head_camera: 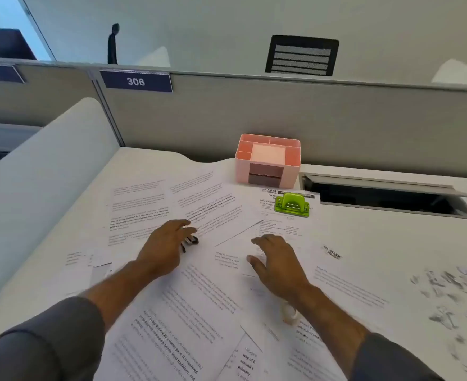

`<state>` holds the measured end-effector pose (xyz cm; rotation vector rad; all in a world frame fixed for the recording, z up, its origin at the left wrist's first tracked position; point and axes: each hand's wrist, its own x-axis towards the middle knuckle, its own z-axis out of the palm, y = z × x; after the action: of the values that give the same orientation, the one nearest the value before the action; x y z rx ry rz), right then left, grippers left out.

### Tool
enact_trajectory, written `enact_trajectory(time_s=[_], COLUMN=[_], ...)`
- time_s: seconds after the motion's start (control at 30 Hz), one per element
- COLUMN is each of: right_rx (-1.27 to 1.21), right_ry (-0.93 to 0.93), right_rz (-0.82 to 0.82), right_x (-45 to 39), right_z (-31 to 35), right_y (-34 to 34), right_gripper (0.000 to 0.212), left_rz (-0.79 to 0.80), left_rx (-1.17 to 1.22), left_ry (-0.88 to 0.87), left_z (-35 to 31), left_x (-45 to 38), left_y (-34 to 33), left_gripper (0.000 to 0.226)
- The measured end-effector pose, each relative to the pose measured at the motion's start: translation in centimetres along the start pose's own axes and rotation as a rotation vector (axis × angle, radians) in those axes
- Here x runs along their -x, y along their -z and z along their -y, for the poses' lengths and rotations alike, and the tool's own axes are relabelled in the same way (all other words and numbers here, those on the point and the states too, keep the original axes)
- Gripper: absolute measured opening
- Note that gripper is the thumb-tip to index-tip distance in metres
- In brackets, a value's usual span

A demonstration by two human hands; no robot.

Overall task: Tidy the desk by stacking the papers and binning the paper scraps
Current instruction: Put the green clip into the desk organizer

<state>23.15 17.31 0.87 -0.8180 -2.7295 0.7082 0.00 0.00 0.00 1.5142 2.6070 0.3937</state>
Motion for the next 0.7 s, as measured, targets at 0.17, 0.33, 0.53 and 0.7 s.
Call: enact_trajectory(time_s=[0.17,0.33,0.53,0.7], right_rx=[-0.071,-0.112,-0.263,-0.603], right_ry=[0.044,0.019,-0.065,-0.170], right_rz=[0.022,0.010,-0.008,-0.068], right_x=[-1.6,-2.0,-1.5,-1.6], right_z=[3.3,4.3,4.5,5.5], right_y=[-1.8,-2.1,-1.1,0.4], right_gripper=[0.044,0.044,0.040,0.039], left_rz=[0.140,0.082,-0.094,-0.131], left_rx=[-0.097,-0.131,0.052,0.722], left_ry=[-0.073,-0.142,0.006,0.242], left_z=[1.3,2.0,0.7,-5.3], left_x=[-2.6,-2.8,-1.7,-0.9], left_y=[0.6,0.5,0.9,2.4], left_gripper=[0.055,0.033,0.032,0.028])
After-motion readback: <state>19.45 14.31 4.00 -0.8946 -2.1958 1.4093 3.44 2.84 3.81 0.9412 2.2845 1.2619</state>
